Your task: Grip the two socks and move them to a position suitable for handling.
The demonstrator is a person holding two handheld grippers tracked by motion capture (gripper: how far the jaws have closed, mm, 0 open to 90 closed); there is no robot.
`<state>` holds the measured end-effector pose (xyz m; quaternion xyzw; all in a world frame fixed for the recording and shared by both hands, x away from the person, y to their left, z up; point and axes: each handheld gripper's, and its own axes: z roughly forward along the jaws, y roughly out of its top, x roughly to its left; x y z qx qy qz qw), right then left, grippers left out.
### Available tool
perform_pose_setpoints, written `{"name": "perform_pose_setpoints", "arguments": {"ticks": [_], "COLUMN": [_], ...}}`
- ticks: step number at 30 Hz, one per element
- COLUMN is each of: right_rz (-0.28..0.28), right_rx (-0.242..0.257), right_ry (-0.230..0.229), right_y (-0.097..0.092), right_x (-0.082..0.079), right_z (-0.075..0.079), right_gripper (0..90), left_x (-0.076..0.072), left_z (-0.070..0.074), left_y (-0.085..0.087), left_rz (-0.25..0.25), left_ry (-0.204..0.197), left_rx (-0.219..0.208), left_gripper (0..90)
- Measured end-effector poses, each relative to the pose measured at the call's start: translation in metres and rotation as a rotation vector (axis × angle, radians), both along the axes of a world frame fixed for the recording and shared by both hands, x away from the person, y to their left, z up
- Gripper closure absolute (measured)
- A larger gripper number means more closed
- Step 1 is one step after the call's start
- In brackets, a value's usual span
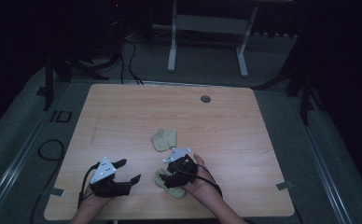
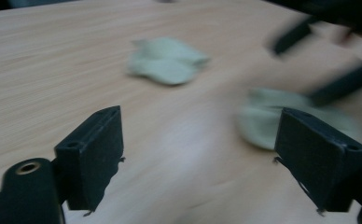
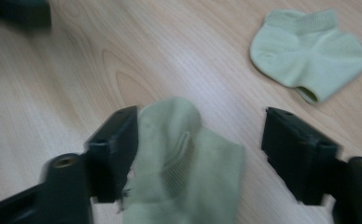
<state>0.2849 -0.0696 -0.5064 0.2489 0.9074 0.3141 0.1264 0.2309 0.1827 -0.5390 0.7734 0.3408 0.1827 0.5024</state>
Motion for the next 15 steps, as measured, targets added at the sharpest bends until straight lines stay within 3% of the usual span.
{"name": "perform_pose_setpoints", "arguments": {"ticks": [2, 5, 6, 7, 8, 9, 11, 14, 15], "right_rz": [-0.011, 0.006, 0.013, 0.013, 0.034, 0.034, 0.041, 0.040, 0.042], "right_rx": [0.026, 0.029, 0.032, 0.032, 0.024, 0.006, -0.015, -0.030, -0.039], "right_ry": [0.037, 0.047, 0.048, 0.048, 0.054, 0.063, 0.081, 0.120, 0.125], "right_y": [-0.003, -0.007, -0.008, -0.008, -0.008, -0.007, -0.005, -0.003, -0.003], "right_x": [0.004, 0.003, 0.002, 0.002, 0.001, 0.000, 0.001, 0.005, 0.006], "right_z": [0.008, 0.014, 0.014, 0.014, 0.012, 0.005, -0.003, -0.016, -0.020], "right_gripper": [30.4, 38.7, 46.8, 46.8, 47.9, 56.0, 58.7, 59.3, 60.9], "left_x": [0.001, 0.008, 0.011, 0.011, 0.018, 0.020, 0.026, 0.033, 0.035], "left_z": [0.005, 0.005, 0.003, 0.003, -0.002, -0.004, -0.009, -0.016, -0.018], "left_y": [-0.014, -0.034, -0.040, -0.040, -0.053, -0.058, -0.064, -0.068, -0.069], "left_rz": [-0.068, -0.137, -0.152, -0.152, -0.180, -0.182, -0.186, -0.180, -0.178], "left_ry": [0.008, 0.039, 0.059, 0.059, 0.094, 0.099, 0.128, 0.182, 0.194], "left_rx": [-0.015, -0.012, -0.005, -0.005, 0.039, 0.068, 0.108, 0.145, 0.177], "left_gripper": [35.6, 54.5, 62.2, 65.4, 65.4, 76.4, 84.1, 89.2, 89.3]}}
